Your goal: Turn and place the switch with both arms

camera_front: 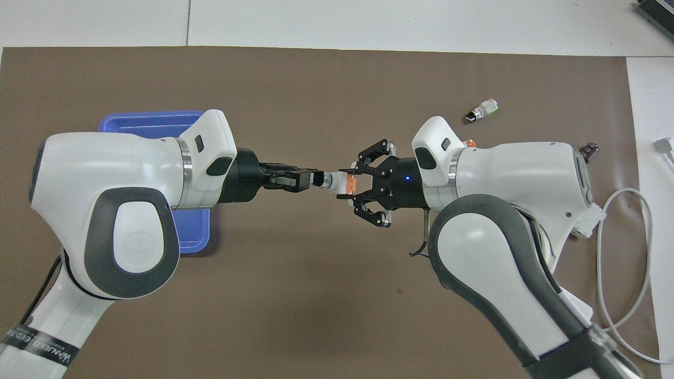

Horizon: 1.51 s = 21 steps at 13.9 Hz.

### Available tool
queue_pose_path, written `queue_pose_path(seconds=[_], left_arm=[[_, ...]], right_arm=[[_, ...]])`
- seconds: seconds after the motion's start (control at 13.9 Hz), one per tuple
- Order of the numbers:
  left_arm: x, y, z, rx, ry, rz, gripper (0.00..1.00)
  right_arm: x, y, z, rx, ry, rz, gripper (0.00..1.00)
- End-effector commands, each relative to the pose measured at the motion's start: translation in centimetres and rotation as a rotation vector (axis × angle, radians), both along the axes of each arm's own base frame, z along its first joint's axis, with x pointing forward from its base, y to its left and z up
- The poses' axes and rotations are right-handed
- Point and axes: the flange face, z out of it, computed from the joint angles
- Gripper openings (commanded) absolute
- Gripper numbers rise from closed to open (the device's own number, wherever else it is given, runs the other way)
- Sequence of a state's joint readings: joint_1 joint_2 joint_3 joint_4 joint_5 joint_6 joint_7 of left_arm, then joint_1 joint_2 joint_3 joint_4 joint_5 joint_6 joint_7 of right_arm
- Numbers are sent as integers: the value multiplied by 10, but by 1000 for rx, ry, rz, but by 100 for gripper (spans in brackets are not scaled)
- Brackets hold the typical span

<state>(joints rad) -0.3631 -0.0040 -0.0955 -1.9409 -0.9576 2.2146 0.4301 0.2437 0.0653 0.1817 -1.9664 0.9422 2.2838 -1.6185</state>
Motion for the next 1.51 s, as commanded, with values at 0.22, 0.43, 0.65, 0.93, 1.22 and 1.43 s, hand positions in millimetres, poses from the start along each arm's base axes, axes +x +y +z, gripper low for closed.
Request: queue_pose_path(seconds=[0.22, 0.43, 0.65, 0.93, 1.22, 1.43], left_arm=[[-15, -8, -31, 223, -220, -289, 0], [-22, -11, -35, 265, -273, -377, 0], [-24, -17, -35, 264, -281, -384, 0], [-22, -14, -34, 262, -271, -374, 0], [-18, -11, -32, 261, -271, -359, 0], [-15, -5, -33, 265, -263, -343, 0]], right_arm=[[-11, -1, 23, 30, -8, -30, 0], [-14, -2, 23, 30, 12, -45, 0], [-14, -2, 23, 30, 13, -47, 0], [-14, -2, 23, 29, 13, -47, 0], [-15, -3, 29, 29, 0, -50, 100], [-13, -11, 37, -2, -24, -49, 100]])
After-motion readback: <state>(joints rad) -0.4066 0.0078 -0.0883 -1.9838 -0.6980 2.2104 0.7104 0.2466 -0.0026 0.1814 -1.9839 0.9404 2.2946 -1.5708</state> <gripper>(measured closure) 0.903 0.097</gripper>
